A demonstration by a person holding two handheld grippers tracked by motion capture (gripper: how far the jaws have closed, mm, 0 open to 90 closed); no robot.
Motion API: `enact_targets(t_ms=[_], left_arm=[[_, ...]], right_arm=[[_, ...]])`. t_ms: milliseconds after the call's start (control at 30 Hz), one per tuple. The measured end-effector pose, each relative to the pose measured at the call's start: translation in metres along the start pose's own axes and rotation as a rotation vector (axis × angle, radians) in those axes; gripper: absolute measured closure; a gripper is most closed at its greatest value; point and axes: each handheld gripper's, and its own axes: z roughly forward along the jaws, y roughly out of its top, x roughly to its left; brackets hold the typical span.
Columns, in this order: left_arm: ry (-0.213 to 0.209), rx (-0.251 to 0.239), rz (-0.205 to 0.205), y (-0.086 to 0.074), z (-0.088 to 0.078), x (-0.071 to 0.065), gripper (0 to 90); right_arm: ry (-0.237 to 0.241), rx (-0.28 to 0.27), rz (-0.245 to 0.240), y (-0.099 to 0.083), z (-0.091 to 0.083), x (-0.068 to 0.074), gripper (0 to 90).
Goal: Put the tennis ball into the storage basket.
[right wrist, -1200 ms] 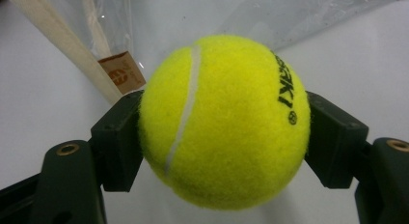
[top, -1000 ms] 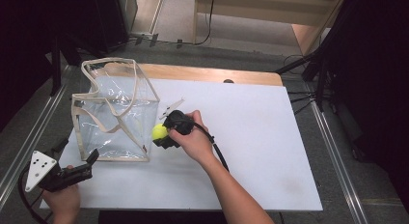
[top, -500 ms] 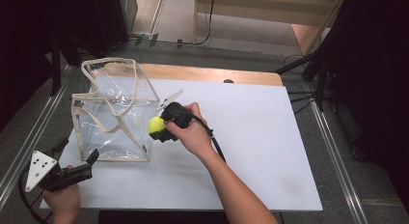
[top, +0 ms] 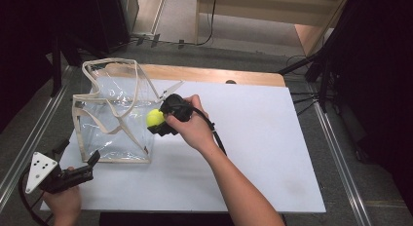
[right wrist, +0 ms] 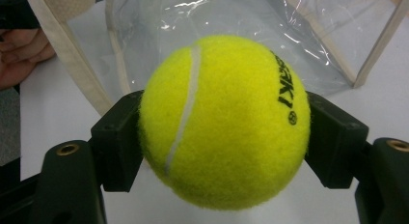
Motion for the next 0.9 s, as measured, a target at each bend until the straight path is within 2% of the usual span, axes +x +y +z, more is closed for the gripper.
enact_targets(t_ms=[900], left_arm=[[0.000, 0.000, -0.004, 0.000, 0.000, 0.000, 0.0]], right_arm=[[0.009, -0.011, -0.051, 0.037, -0.029, 0.001, 24.3]])
